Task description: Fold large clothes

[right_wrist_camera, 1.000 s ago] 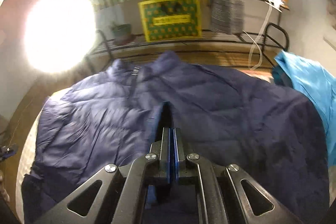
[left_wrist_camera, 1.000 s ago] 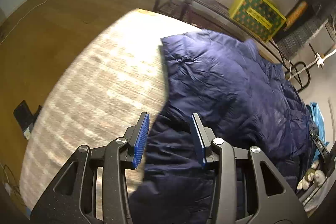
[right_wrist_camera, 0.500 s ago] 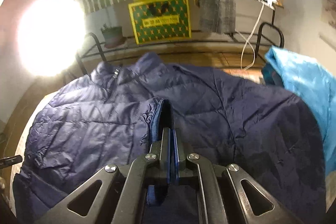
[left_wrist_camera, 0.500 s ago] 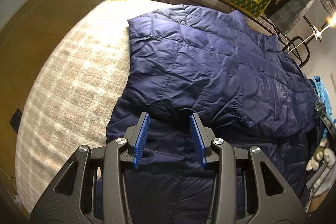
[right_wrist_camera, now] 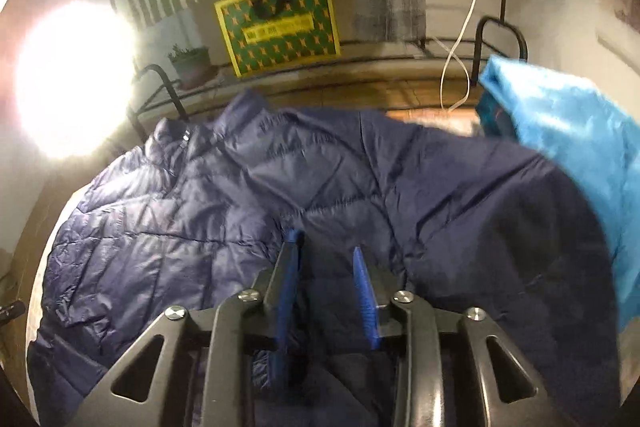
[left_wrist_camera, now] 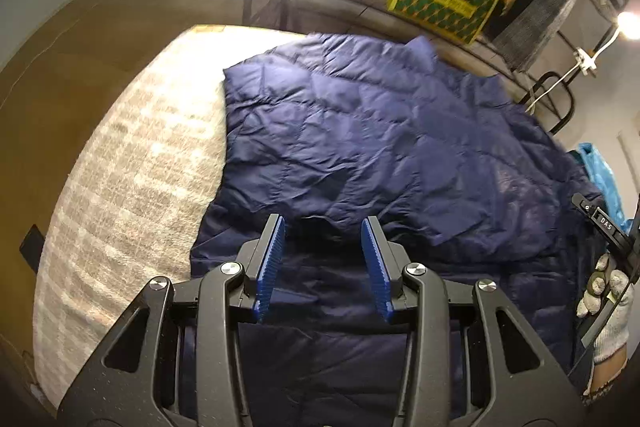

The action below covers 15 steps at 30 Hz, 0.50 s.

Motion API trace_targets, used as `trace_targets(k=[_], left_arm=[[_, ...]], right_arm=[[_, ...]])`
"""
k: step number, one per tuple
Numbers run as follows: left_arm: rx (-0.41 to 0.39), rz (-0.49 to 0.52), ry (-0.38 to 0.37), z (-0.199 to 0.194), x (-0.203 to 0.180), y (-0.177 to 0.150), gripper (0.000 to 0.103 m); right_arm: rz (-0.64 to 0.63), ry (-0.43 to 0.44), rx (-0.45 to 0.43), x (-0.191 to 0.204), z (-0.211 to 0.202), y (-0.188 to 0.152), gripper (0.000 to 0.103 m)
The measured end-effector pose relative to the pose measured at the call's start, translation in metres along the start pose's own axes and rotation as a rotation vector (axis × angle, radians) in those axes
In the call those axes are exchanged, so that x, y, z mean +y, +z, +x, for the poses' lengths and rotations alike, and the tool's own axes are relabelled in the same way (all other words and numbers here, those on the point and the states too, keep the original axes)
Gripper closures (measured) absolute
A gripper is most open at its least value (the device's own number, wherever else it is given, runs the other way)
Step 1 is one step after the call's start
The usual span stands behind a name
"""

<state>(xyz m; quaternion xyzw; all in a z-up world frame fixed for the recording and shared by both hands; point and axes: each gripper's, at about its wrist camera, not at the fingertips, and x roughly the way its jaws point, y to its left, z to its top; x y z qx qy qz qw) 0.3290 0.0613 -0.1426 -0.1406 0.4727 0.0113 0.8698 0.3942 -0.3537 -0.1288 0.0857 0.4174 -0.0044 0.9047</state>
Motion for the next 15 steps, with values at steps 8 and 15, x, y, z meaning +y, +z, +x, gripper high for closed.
trace_targets(k=[8,15], left_arm=[[-0.116,0.122,0.013,-0.055,-0.031,-0.012,0.062],[-0.171,0.146,-0.073,-0.108,-0.061,-0.025,0.062]], right_arm=[[-0.047,-0.001,-0.065,-0.003,-0.062,0.007,0.059],[-0.083,-0.001,-0.117,-0.021,-0.128,-0.001,0.054]])
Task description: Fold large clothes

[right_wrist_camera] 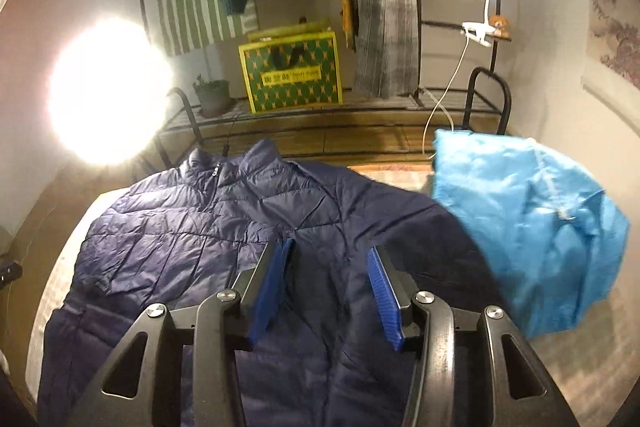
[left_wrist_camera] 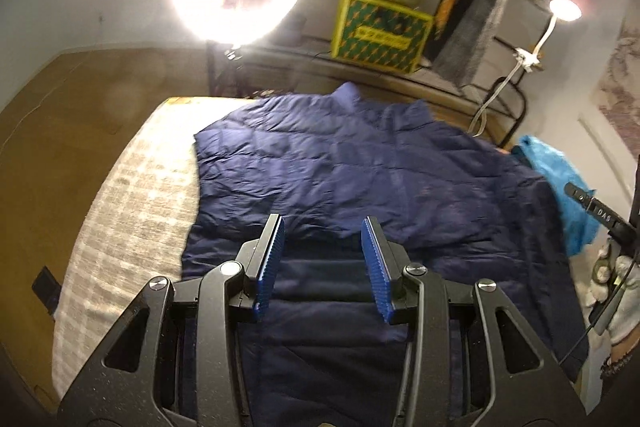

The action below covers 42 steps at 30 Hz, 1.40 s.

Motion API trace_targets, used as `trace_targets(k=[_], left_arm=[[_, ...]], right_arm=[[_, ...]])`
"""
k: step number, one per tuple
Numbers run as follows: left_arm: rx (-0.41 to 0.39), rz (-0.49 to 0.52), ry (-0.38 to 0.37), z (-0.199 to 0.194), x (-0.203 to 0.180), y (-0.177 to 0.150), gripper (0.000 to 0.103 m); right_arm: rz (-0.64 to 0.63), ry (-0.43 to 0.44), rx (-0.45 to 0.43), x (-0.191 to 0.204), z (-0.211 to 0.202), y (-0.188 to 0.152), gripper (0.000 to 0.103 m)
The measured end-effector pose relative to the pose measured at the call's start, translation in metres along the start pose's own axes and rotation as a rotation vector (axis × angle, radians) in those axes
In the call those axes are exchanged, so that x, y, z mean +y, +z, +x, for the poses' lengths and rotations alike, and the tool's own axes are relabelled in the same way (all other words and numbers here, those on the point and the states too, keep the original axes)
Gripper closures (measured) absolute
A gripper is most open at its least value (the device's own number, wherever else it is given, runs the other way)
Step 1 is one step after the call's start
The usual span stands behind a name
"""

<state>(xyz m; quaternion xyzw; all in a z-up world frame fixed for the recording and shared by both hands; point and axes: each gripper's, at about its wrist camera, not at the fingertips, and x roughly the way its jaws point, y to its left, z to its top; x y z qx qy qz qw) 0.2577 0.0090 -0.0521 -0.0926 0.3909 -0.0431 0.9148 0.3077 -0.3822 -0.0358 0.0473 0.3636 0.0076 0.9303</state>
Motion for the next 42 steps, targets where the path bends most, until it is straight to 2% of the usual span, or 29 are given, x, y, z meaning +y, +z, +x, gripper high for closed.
trace_targets(k=[3,9,15,19,25,28,31,35,42], left_arm=[[-0.008,0.023,-0.045,-0.016,-0.021,-0.010,0.062],[0.040,0.088,-0.167,-0.029,-0.067,-0.045,0.062],[0.110,0.168,-0.213,-0.020,-0.100,-0.076,0.062],[0.105,0.208,-0.211,-0.020,-0.113,-0.085,0.062],[0.104,0.220,-0.218,-0.019,-0.120,-0.085,0.062],[0.114,0.226,-0.218,-0.015,-0.121,-0.085,0.062],[0.115,0.225,-0.222,-0.016,-0.120,-0.084,0.062],[0.110,0.219,-0.217,-0.015,-0.119,-0.084,0.062],[0.110,0.215,-0.216,-0.015,-0.118,-0.084,0.062]], right_arm=[[0.002,0.003,-0.020,-0.013,-0.031,-0.007,0.054],[0.025,-0.012,-0.021,-0.052,-0.091,-0.035,0.054],[0.080,-0.090,0.007,-0.105,-0.147,-0.088,0.051],[0.153,-0.153,0.053,-0.142,-0.171,-0.127,0.050],[0.378,-0.211,0.163,-0.200,-0.179,-0.181,0.047],[0.495,-0.243,0.220,-0.227,-0.172,-0.202,0.037],[0.587,-0.243,0.277,-0.248,-0.163,-0.222,0.037],[0.644,-0.251,0.336,-0.262,-0.150,-0.239,0.037],[0.704,-0.280,0.389,-0.277,-0.142,-0.259,0.037]])
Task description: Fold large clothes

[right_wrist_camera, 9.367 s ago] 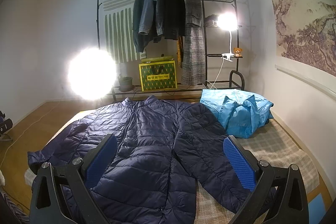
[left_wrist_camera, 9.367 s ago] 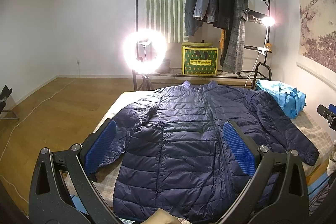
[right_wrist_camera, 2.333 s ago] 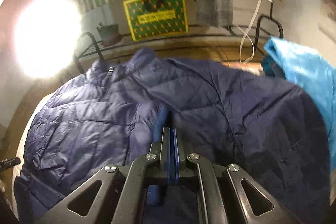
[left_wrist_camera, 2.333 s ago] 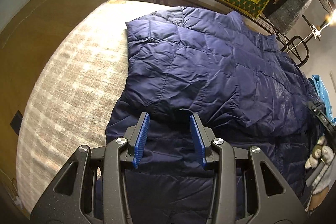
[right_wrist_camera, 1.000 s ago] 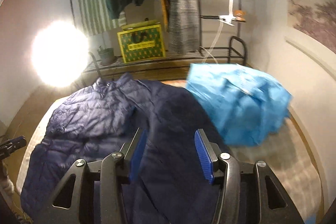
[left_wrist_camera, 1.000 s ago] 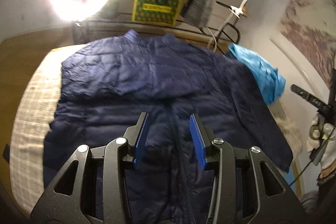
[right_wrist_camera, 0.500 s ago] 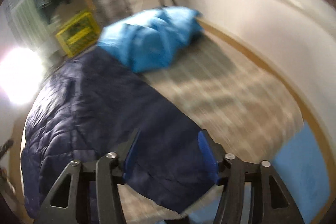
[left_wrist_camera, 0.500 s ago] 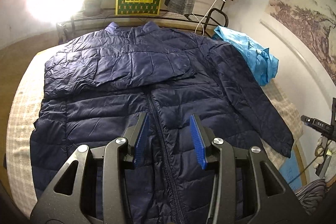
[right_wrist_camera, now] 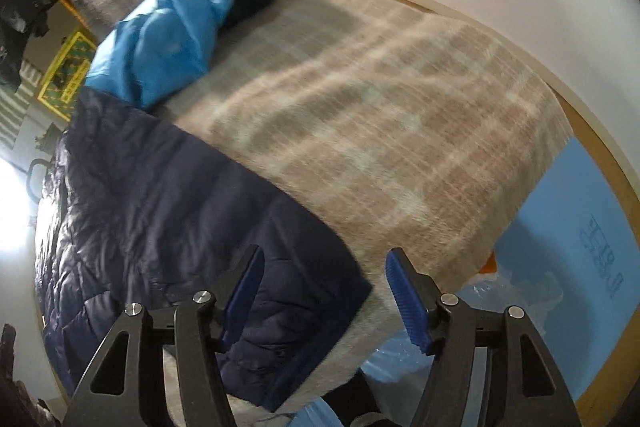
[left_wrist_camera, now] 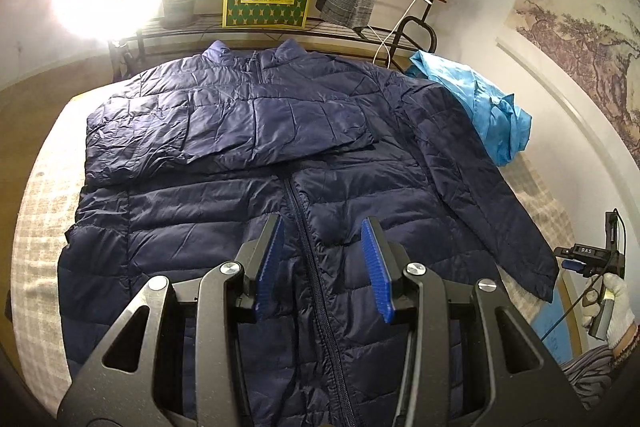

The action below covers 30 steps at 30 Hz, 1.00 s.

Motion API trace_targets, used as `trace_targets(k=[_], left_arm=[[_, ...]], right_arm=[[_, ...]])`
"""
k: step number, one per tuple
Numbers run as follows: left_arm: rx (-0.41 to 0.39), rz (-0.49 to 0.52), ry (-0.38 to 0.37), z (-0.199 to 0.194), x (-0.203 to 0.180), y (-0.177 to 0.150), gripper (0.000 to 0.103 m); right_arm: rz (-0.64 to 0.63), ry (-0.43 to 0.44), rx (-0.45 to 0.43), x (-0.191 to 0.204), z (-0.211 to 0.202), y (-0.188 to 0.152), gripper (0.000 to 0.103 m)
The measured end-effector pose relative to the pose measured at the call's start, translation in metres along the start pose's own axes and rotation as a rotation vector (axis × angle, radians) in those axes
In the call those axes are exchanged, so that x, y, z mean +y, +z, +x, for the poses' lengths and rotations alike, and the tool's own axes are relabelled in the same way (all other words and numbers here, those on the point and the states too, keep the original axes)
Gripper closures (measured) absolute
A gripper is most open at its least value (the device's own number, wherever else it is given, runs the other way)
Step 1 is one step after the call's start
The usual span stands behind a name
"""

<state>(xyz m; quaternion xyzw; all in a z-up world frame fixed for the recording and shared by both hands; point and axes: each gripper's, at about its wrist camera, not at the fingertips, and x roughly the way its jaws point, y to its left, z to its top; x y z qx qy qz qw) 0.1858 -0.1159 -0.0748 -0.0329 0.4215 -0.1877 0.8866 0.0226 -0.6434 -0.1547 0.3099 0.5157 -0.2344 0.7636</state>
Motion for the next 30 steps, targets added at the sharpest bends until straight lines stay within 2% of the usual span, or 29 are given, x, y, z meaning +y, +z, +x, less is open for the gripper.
trace_targets(k=[4,8,10,13,16,21,26,30], left_arm=[[0.004,-0.003,-0.006,-0.001,0.002,0.001,0.062],[0.002,-0.011,-0.003,-0.002,0.004,0.000,0.062],[-0.001,-0.021,0.000,-0.003,0.006,0.001,0.062],[-0.011,-0.036,0.001,-0.006,0.011,0.002,0.062],[-0.018,-0.050,-0.004,-0.010,0.017,0.003,0.062],[-0.029,-0.074,-0.009,-0.015,0.028,0.008,0.062],[-0.041,-0.106,0.000,-0.018,0.040,0.013,0.062],[-0.059,-0.132,0.007,-0.024,0.052,0.018,0.062]], right_arm=[[0.010,0.018,0.039,-0.002,0.011,0.001,0.038],[-0.047,-0.008,0.063,0.010,0.020,0.000,0.049],[-0.076,-0.018,0.060,0.015,0.020,0.000,0.074],[-0.073,0.025,0.048,0.021,0.014,-0.002,0.093],[-0.095,0.049,-0.020,0.033,-0.006,-0.001,0.096],[-0.110,0.195,-0.161,0.067,-0.058,0.001,0.097],[-0.174,0.374,-0.260,0.133,-0.103,0.007,0.097],[-0.291,0.479,-0.285,0.201,-0.119,-0.005,0.097]])
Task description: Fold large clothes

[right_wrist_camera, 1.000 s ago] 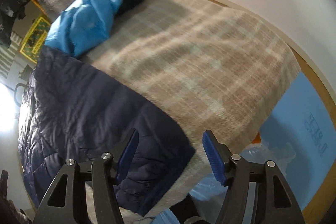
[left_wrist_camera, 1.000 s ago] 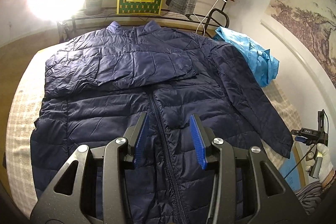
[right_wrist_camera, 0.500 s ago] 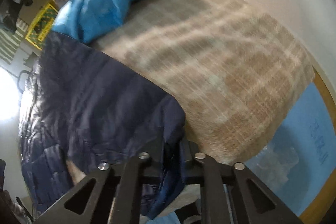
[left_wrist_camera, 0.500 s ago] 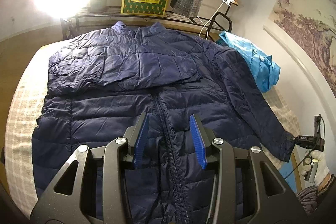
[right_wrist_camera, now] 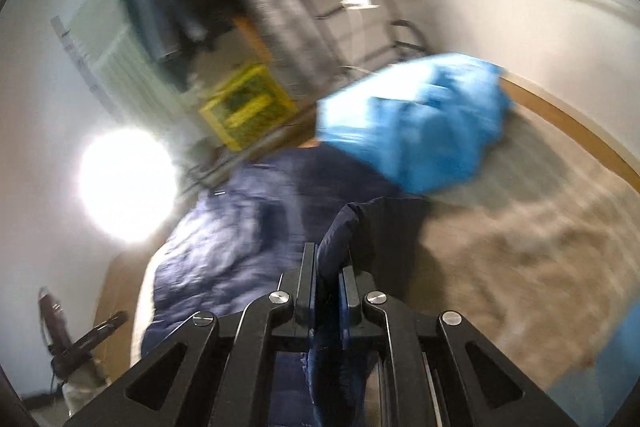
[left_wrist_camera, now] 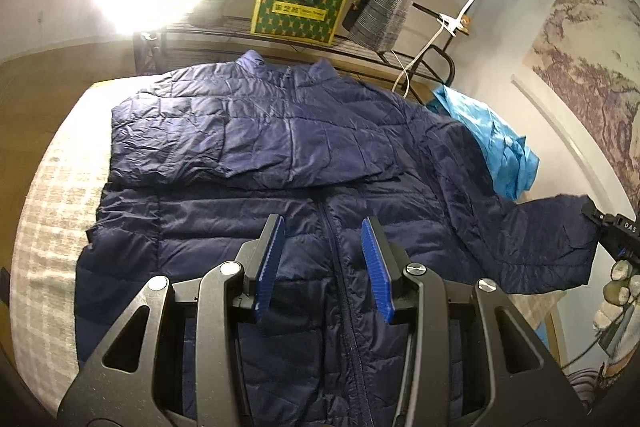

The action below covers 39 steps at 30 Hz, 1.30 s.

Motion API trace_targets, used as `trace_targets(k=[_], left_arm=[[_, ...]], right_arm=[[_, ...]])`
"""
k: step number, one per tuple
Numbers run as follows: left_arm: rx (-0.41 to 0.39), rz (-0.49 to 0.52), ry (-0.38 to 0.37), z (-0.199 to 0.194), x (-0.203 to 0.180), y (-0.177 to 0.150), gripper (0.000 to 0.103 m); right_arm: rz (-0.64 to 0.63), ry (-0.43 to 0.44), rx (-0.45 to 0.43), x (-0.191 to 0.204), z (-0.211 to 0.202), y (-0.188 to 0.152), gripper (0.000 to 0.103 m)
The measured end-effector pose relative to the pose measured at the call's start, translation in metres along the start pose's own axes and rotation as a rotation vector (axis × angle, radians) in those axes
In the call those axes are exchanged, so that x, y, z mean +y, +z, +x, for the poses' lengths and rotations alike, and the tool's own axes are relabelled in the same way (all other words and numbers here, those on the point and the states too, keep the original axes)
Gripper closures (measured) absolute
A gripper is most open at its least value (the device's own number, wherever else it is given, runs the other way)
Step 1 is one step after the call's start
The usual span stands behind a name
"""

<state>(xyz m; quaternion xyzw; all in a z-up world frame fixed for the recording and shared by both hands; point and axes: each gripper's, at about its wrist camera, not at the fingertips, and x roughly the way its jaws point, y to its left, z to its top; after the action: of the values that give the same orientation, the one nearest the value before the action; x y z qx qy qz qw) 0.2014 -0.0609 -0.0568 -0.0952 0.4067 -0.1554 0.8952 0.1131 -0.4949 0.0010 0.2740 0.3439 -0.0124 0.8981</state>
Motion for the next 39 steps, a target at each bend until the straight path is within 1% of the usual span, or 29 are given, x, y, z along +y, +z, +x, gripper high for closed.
trace_targets(k=[5,7,8,10,13,16,18,22,25,26,27,28,29,30,31,33,34,35,36,39], left_arm=[[-0.027,-0.042,0.008,-0.009,0.019,0.009,0.062],[-0.034,-0.056,0.015,-0.011,0.027,0.012,0.062],[-0.039,-0.066,0.018,-0.013,0.031,0.014,0.062],[-0.049,-0.092,0.026,-0.016,0.042,0.018,0.062],[-0.061,-0.123,0.039,-0.019,0.055,0.022,0.062],[-0.068,-0.149,0.055,-0.021,0.068,0.024,0.062],[-0.067,-0.162,0.069,-0.020,0.075,0.024,0.062],[-0.052,-0.183,0.096,-0.015,0.089,0.022,0.062],[-0.025,-0.188,0.103,-0.005,0.094,0.019,0.062],[-0.015,-0.189,0.104,-0.002,0.095,0.017,0.062],[-0.003,-0.188,0.101,0.003,0.096,0.016,0.062],[0.006,-0.188,0.099,0.006,0.095,0.014,0.062],[0.016,-0.190,0.099,0.010,0.095,0.013,0.062],[0.028,-0.194,0.097,0.016,0.093,0.010,0.062],[0.041,-0.198,0.083,0.022,0.091,0.008,0.062],[0.075,-0.206,0.046,0.034,0.086,0.004,0.062],[0.097,-0.209,0.026,0.042,0.082,0.001,0.059],[0.118,-0.213,0.005,0.050,0.079,-0.001,0.054],[0.141,-0.219,-0.014,0.060,0.075,-0.004,0.046],[0.206,-0.219,-0.037,0.087,0.063,-0.012,0.045]], right_arm=[[-0.079,0.119,0.012,0.067,0.025,-0.006,0.097],[-0.100,0.184,0.039,0.095,0.043,-0.012,0.097],[-0.111,0.199,0.049,0.102,0.049,-0.014,0.097],[-0.156,0.245,0.086,0.133,0.072,-0.023,0.097],[-0.208,0.285,0.142,0.166,0.104,-0.036,0.097],[-0.242,0.312,0.196,0.186,0.130,-0.050,0.097],[-0.257,0.331,0.244,0.202,0.155,-0.060,0.097],[-0.267,0.349,0.308,0.211,0.193,-0.073,0.097],[-0.241,0.355,0.370,0.209,0.222,-0.083,0.095],[-0.236,0.353,0.390,0.209,0.231,-0.088,0.093],[-0.240,0.340,0.397,0.209,0.236,-0.091,0.088],[-0.248,0.316,0.399,0.209,0.240,-0.094,0.078],[-0.252,0.305,0.403,0.208,0.243,-0.095,0.072],[-0.247,0.308,0.403,0.206,0.241,-0.094,0.065],[-0.241,0.314,0.400,0.206,0.239,-0.092,0.061],[-0.236,0.344,0.368,0.203,0.226,-0.081,0.059],[-0.235,0.350,0.356,0.202,0.222,-0.076,0.058],[-0.232,0.355,0.338,0.199,0.215,-0.069,0.058],[-0.224,0.358,0.314,0.194,0.207,-0.061,0.058],[-0.188,0.347,0.253,0.177,0.187,-0.041,0.058]])
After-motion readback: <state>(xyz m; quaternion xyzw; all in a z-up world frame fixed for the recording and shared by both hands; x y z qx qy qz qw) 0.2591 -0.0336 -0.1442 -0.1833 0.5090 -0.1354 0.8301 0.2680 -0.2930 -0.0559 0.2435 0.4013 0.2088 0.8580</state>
